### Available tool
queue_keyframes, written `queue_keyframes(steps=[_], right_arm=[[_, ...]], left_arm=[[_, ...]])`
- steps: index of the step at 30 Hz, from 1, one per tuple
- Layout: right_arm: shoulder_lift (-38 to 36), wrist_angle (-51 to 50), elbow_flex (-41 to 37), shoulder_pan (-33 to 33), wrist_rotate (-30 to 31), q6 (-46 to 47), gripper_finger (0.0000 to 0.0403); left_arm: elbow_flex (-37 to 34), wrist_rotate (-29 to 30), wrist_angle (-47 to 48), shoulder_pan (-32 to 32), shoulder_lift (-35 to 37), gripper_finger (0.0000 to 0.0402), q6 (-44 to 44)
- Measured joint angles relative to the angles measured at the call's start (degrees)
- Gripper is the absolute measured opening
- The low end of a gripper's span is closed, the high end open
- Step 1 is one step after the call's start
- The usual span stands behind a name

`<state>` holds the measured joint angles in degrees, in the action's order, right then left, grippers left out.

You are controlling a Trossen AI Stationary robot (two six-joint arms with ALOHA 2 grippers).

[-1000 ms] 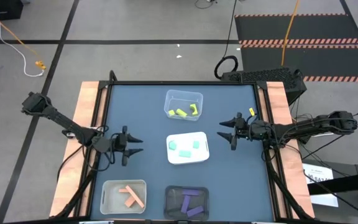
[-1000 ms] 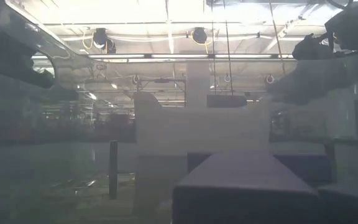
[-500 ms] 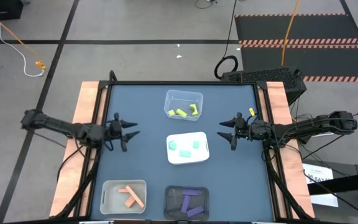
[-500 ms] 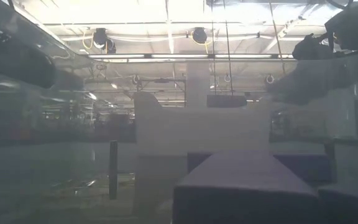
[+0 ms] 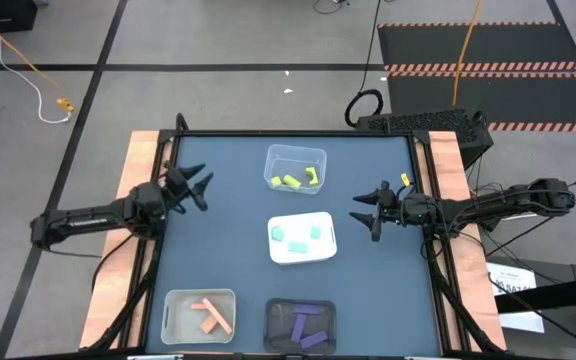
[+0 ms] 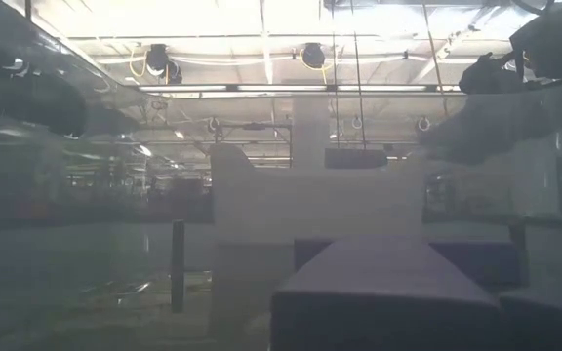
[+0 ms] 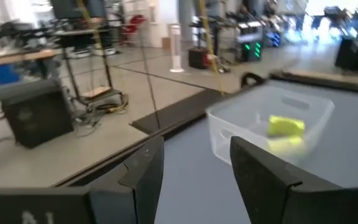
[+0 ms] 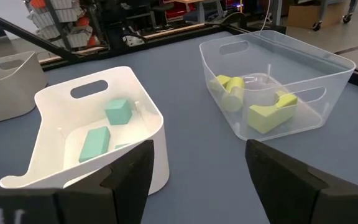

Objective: Sort & place blocks by color
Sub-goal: Return to Home Position

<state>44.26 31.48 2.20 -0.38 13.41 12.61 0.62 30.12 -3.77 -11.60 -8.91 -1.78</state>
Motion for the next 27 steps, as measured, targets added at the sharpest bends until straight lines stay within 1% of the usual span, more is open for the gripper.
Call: queue_keyframes(steps=[3,6,27], right_arm=[[0.01,0.0,0.0,-0.01,-0.01,0.01,0.0247],[-0.01,0.0,0.0,-0.02,0.0,-0.01,0.0247],[0.01,0.0,0.0,-0.01,0.0,-0.01,0.0247]], left_arm=[[0.0,-0.02,-0.03,-2.69,1.29,0.0186,3.19],[-0.02,-0.03,-0.59,-3.99,1.33,0.0186,3.8],[-0.04,-0.03,-1.05,-4.15,1.31,0.0186,3.49]])
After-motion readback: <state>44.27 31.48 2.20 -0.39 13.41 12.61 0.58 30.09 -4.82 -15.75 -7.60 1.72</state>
